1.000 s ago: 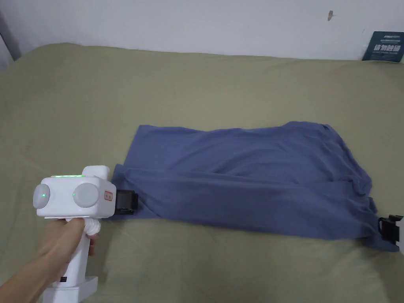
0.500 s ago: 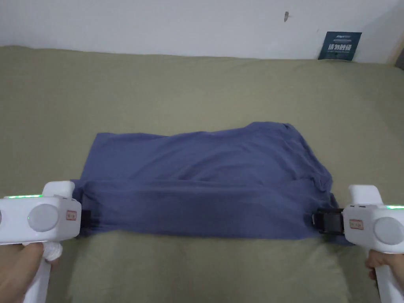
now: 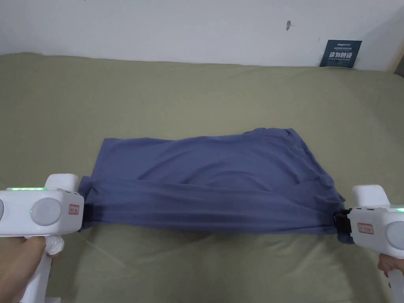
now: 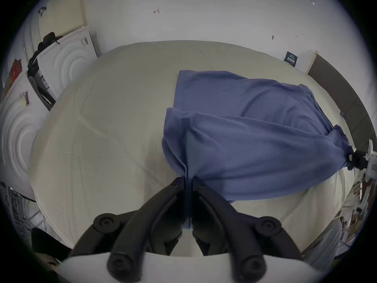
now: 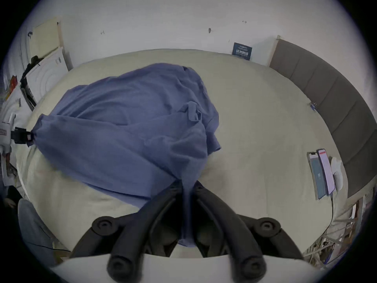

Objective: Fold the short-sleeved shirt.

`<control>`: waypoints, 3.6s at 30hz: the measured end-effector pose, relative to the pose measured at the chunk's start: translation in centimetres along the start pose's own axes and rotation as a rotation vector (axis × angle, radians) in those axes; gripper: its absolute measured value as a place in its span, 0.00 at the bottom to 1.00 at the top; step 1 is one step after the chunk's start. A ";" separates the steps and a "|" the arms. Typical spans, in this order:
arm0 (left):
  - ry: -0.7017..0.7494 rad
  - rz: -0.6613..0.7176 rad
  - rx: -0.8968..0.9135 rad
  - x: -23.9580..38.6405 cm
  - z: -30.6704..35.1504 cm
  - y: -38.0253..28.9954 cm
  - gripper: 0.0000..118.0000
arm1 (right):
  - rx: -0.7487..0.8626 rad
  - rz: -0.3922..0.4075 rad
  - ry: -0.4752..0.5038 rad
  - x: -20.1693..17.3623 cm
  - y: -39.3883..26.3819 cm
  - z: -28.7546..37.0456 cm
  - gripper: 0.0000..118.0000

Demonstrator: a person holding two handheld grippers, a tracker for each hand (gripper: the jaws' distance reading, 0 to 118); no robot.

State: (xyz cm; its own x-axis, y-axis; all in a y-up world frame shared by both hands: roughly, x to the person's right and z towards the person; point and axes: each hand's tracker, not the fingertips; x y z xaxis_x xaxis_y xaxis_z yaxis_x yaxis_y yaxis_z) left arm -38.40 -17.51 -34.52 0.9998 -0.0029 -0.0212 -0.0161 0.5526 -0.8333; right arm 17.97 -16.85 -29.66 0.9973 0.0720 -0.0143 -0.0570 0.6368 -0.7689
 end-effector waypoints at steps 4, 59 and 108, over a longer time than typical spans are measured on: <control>0.009 -0.013 0.003 -0.9 2.1 -2.6 0.06 | 0.003 0.006 0.025 -0.4 -2.1 2.7 0.06; 0.014 0.022 -0.044 -0.2 -11.7 13.6 0.00 | -0.156 -0.154 -0.105 1.9 14.0 -18.0 0.91; -0.046 0.005 0.058 -4.8 5.3 -8.8 0.10 | 0.017 -0.159 0.086 0.3 -9.7 6.0 0.03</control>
State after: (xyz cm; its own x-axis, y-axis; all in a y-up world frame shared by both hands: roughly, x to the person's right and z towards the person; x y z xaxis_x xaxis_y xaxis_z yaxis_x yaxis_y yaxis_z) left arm -42.96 -17.93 -24.10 0.9993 0.0380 0.0009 -0.0221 0.6000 -0.7997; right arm 18.56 -18.41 -18.35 0.9940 -0.0961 0.0516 0.1018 0.6479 -0.7549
